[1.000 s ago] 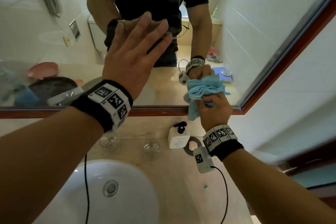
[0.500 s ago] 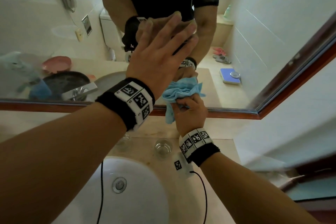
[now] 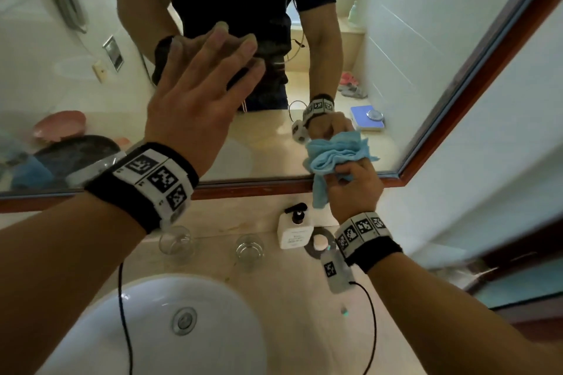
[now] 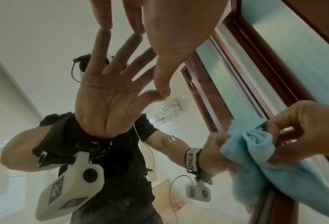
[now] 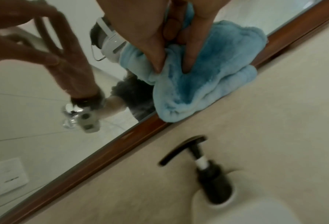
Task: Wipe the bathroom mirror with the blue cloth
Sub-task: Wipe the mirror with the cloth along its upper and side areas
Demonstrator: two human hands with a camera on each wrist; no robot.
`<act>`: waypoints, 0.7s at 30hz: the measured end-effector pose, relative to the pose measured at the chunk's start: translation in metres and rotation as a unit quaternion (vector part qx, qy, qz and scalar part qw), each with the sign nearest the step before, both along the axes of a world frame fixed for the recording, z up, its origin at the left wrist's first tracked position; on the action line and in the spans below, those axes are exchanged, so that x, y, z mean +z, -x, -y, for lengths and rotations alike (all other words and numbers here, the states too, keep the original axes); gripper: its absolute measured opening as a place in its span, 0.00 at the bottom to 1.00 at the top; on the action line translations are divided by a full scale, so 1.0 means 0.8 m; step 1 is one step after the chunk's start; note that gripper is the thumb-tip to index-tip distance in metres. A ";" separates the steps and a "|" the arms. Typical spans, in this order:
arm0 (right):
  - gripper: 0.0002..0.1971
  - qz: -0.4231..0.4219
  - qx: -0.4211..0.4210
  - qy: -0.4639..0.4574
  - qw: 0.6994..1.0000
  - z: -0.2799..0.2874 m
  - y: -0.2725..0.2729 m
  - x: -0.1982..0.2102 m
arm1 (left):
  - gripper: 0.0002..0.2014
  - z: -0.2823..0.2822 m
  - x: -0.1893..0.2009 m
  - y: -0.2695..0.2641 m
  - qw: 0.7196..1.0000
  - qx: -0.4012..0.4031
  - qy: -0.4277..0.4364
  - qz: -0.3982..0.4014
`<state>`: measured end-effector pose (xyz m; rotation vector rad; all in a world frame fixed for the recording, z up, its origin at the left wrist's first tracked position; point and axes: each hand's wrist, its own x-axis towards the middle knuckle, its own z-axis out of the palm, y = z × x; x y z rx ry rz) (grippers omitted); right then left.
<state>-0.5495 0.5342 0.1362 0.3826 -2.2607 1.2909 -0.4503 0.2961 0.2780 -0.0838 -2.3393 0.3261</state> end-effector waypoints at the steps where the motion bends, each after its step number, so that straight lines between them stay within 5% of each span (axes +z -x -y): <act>1: 0.08 0.021 -0.012 -0.003 1.000 -0.013 0.006 0.002 | 0.24 0.002 -0.002 0.001 1.000 -0.009 -0.003 -0.008; 11: 0.05 0.052 -0.068 0.002 0.996 -0.108 0.053 0.012 | 0.26 0.011 -0.011 0.005 1.000 -0.011 0.013 -0.025; 15: 0.06 0.044 -0.061 0.016 0.997 -0.104 0.057 0.004 | 0.36 0.025 -0.013 0.009 0.999 -0.005 -0.014 0.030; 21: 0.07 0.040 -0.051 0.016 0.998 -0.083 0.044 0.003 | 0.26 0.000 -0.005 -0.010 0.999 -0.022 0.005 -0.031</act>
